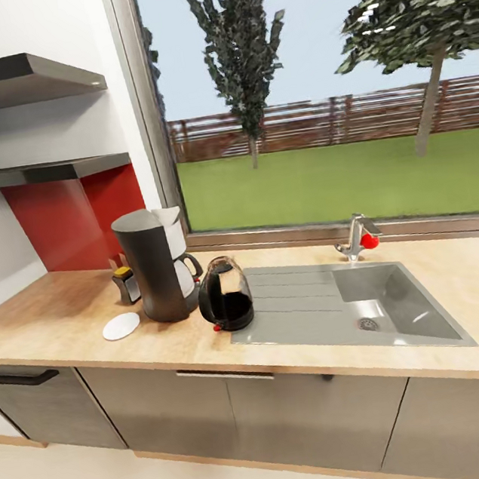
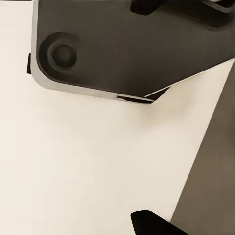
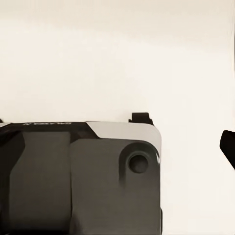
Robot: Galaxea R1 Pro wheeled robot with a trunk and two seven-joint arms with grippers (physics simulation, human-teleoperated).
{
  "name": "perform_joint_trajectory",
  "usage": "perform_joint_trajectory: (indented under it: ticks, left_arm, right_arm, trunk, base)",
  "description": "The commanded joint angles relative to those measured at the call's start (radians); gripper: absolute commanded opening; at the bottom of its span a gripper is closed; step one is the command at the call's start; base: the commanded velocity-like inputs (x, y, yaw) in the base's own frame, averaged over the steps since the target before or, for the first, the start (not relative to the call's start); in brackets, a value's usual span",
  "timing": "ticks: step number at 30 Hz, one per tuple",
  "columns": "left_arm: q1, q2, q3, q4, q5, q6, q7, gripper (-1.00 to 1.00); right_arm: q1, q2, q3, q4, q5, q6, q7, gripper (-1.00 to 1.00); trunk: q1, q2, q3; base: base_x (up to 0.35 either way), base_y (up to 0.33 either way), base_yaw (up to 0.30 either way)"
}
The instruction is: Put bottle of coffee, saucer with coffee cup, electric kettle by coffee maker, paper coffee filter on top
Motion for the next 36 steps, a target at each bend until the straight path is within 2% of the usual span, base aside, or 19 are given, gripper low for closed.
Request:
perform_joint_trajectory:
  ticks: [1, 16, 25, 36]
  left_arm:
    - [-0.001, 0.000, 0.008, 0.001, -0.011, -0.004, 0.003, 1.00]
    - [-0.001, -0.001, 0.008, 0.003, -0.013, -0.002, 0.003, 1.00]
    - [-0.001, -0.003, 0.006, 0.003, -0.014, 0.006, 0.003, 1.00]
    - [-0.001, -0.003, 0.004, 0.004, -0.014, 0.012, 0.003, 1.00]
  right_arm:
    - [-0.001, 0.000, 0.008, 0.000, -0.010, 0.001, 0.003, 1.00]
    - [-0.001, -0.001, 0.008, 0.000, -0.010, 0.002, 0.003, 1.00]
    - [-0.001, 0.000, 0.008, 0.000, -0.009, 0.002, 0.002, 1.00]
    - [0.004, -0.001, 0.012, 0.002, 0.000, 0.000, 0.000, 1.00]
  trunk:
    - [0.001, -0.002, -0.002]
    - [0.001, -0.002, -0.002]
    - [0.001, -0.002, -0.002]
    - [0.001, -0.002, -0.002]
  base:
    - [0.000, 0.000, -0.263]
    - [0.000, -0.019, -0.265]
    - [0.013, -0.246, -0.240]
    - [0.085, -0.273, -0.018]
